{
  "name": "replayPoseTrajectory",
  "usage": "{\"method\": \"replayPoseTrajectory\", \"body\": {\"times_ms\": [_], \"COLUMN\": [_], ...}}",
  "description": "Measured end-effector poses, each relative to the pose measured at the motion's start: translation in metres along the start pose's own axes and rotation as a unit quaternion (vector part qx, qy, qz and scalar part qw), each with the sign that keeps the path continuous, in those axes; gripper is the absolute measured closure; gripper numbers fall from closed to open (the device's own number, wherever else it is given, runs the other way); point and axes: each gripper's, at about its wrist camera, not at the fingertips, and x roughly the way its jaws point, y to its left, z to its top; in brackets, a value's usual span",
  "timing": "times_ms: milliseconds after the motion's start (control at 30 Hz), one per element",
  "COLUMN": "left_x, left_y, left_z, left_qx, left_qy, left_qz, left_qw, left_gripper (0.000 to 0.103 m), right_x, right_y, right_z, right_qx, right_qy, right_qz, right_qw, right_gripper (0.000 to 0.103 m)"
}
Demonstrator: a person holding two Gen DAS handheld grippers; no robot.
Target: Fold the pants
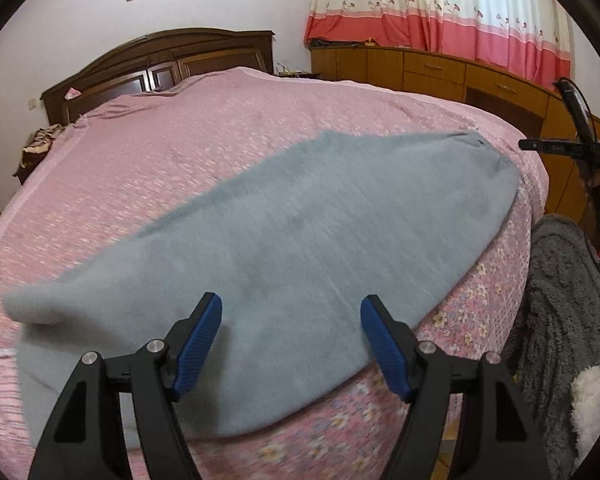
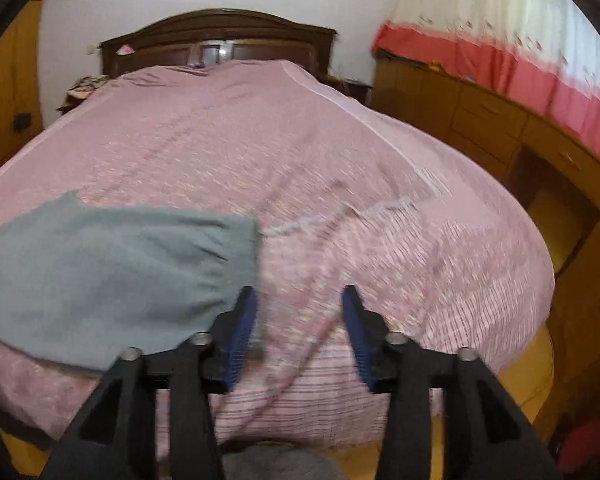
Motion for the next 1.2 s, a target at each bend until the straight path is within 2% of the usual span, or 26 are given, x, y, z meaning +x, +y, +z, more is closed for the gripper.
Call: {"method": "replayPoseTrajectory", "body": {"times_ms": [67, 100, 167, 233, 333, 367, 433, 500, 567, 600, 633, 700, 767, 833, 900, 967, 1033, 1200], "left_x": [-0.014, -0.020, -0.032, -0.043, -0.050, -0.052, -0.054, -0.061, -0.069, -0.073, -0.077, -0.082, -0.087, -0.098, -0.109, -0.123, -0.130, -0.139], "left_y": [0.010, 0.014, 0.029, 0.049, 0.073, 0.085, 0.100, 0.109, 0.116, 0.119, 0.123, 0.135, 0.154, 0.174, 0.190, 0.208, 0.213, 0.211], "left_z": [0.003, 0.004, 0.005, 0.002, -0.007, -0.012, -0.018, -0.023, -0.028, -0.032, -0.037, -0.050, -0.066, -0.077, -0.087, -0.103, -0.109, -0.120], "left_qx": [-0.002, -0.001, -0.012, -0.039, -0.070, -0.096, -0.129, -0.141, -0.141, -0.141, -0.143, -0.167, -0.213, -0.262, -0.304, -0.355, -0.370, -0.369], "left_qy": [-0.007, -0.009, -0.010, -0.011, -0.009, -0.001, 0.012, 0.006, -0.007, -0.014, -0.023, -0.028, -0.023, -0.035, -0.055, -0.072, -0.076, -0.057], "left_qz": [0.013, 0.023, 0.048, 0.066, 0.092, 0.101, 0.106, 0.105, 0.112, 0.114, 0.115, 0.115, 0.120, 0.113, 0.101, 0.096, 0.100, 0.123], "left_qw": [0.9999, 0.9997, 0.9987, 0.9970, 0.9932, 0.9903, 0.9859, 0.9844, 0.9837, 0.9833, 0.9827, 0.9788, 0.9693, 0.9579, 0.9456, 0.9271, 0.9205, 0.9193], "left_gripper": [0.027, 0.023, 0.018, 0.016, 0.015, 0.015, 0.015, 0.015, 0.013, 0.012, 0.012, 0.011, 0.011, 0.011, 0.011, 0.011, 0.011, 0.011], "right_x": [-0.014, -0.018, -0.025, -0.027, -0.036, -0.041, -0.050, -0.059, -0.060, -0.062, -0.065, -0.073, -0.077, -0.078, -0.074, -0.068, -0.058, -0.021], "right_y": [0.028, 0.046, 0.083, 0.134, 0.205, 0.231, 0.279, 0.319, 0.350, 0.366, 0.385, 0.419, 0.445, 0.471, 0.493, 0.515, 0.532, 0.562], "right_z": [0.008, 0.014, 0.022, 0.026, 0.027, 0.027, 0.023, 0.012, 0.000, -0.011, -0.022, -0.044, -0.060, -0.064, -0.062, -0.060, -0.062, -0.058], "right_qx": [-0.023, -0.030, -0.028, -0.027, -0.052, -0.071, -0.108, -0.143, -0.197, -0.236, -0.278, -0.342, -0.382, -0.396, -0.399, -0.416, -0.444, -0.473], "right_qy": [-0.013, -0.021, -0.030, -0.019, -0.020, -0.028, -0.053, -0.072, -0.099, -0.110, -0.123, -0.152, -0.172, -0.186, -0.197, -0.204, -0.211, -0.178], "right_qz": [0.017, 0.037, 0.107, 0.189, 0.247, 0.260, 0.266, 0.265, 0.262, 0.257, 0.245, 0.238, 0.240, 0.252, 0.259, 0.271, 0.268, 0.234], "right_qw": [1.000, 0.999, 0.993, 0.981, 0.967, 0.963, 0.956, 0.951, 0.940, 0.931, 0.921, 0.896, 0.876, 0.863, 0.857, 0.844, 0.829, 0.831], "right_gripper": [0.046, 0.046, 0.046, 0.046, 0.046, 0.046, 0.046, 0.046, 0.065, 0.080, 0.084, 0.084, 0.084, 0.084, 0.084, 0.084, 0.084, 0.084]}}
